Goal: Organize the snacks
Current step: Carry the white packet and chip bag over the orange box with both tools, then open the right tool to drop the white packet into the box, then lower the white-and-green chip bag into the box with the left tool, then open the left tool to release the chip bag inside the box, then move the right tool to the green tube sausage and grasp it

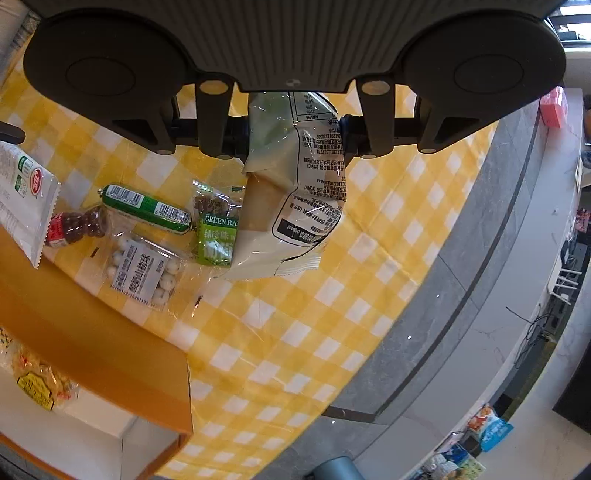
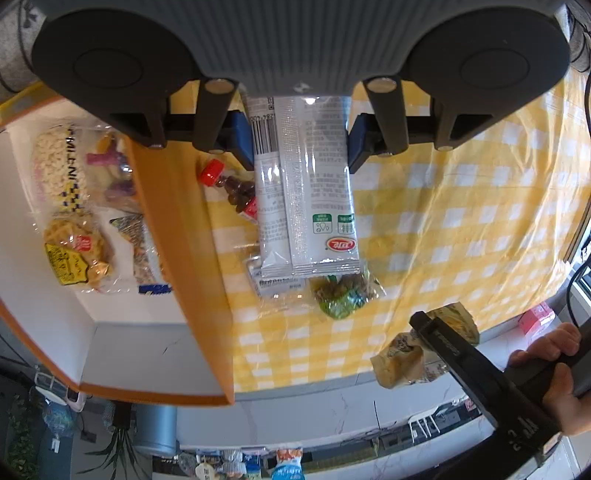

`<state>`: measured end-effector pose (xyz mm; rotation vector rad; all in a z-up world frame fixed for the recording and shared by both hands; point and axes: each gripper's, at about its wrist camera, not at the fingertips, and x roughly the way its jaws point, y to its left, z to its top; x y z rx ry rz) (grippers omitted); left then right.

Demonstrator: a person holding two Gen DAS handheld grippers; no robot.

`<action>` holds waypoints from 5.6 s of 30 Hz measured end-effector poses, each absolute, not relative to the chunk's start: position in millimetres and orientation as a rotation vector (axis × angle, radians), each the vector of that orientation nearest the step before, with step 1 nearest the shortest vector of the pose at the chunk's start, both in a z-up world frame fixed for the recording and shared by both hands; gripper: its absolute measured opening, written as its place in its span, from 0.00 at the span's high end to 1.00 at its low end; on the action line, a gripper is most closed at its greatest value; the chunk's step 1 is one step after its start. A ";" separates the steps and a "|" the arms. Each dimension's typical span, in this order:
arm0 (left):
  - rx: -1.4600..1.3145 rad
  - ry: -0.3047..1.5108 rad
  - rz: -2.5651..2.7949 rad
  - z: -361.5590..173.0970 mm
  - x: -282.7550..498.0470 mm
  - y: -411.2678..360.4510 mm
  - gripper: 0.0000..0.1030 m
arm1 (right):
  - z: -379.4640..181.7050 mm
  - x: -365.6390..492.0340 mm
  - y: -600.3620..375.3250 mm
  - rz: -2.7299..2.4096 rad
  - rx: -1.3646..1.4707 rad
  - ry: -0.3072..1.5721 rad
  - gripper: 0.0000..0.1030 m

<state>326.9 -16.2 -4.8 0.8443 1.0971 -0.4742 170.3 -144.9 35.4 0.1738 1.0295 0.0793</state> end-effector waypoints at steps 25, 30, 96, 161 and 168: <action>0.487 0.762 -0.533 107.0 216.9 -42.5 0.57 | 101.9 131.2 -232.3 -0.063 0.249 0.872 0.51; 0.320 0.722 -0.554 111.1 204.1 -36.0 0.57 | 107.7 136.9 -277.0 -0.124 0.263 0.874 0.51; 0.154 0.833 -0.621 54.5 229.7 -151.1 0.57 | 112.6 198.4 -384.4 -0.186 0.046 0.919 0.16; 0.253 0.796 -0.376 91.9 222.5 -104.3 0.09 | 187.2 158.5 -310.0 -0.079 0.042 0.795 0.05; 0.180 0.910 -0.313 82.2 212.4 -37.4 0.11 | 199.9 166.6 -258.9 0.031 -0.017 0.786 0.03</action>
